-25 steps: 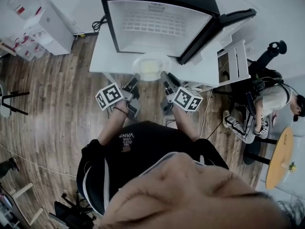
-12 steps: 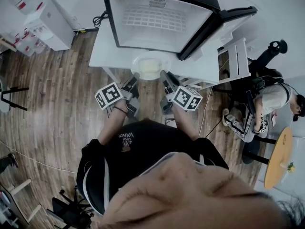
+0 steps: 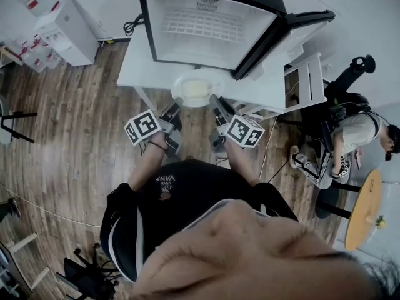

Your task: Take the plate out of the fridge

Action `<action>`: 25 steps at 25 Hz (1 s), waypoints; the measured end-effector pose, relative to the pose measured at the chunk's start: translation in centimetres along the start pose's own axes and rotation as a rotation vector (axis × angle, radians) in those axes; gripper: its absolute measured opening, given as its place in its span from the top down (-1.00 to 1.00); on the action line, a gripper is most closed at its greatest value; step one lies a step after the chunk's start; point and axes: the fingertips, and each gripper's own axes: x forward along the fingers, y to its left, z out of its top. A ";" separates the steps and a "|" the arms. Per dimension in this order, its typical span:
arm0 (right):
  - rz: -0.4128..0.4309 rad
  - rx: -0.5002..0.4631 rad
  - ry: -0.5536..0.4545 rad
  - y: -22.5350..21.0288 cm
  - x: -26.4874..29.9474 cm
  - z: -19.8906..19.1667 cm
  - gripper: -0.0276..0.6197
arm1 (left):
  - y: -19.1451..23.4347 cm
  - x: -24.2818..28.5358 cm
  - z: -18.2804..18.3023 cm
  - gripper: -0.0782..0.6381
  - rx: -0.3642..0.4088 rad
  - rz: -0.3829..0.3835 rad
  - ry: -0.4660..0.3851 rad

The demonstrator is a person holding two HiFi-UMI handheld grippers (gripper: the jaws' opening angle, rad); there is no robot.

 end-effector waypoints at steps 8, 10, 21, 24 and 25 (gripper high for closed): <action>-0.002 -0.012 -0.001 0.2 -0.9 -0.2 0.60 | -0.3 -0.5 -0.7 0.68 0.000 -0.006 -0.004; -0.002 -0.013 -0.001 0.2 -1.2 -0.3 0.60 | -0.3 -0.6 -0.9 0.68 0.001 -0.007 -0.004; 0.001 -0.023 0.010 0.2 -1.6 -0.5 0.60 | -0.4 -0.9 -1.4 0.68 -0.005 -0.006 -0.015; 0.001 -0.027 0.011 0.2 -1.7 -0.4 0.60 | -0.6 -0.9 -1.4 0.69 -0.003 -0.007 -0.017; 0.000 -0.028 0.012 0.3 -1.8 -0.3 0.60 | -0.6 -0.9 -1.5 0.69 -0.002 -0.008 -0.017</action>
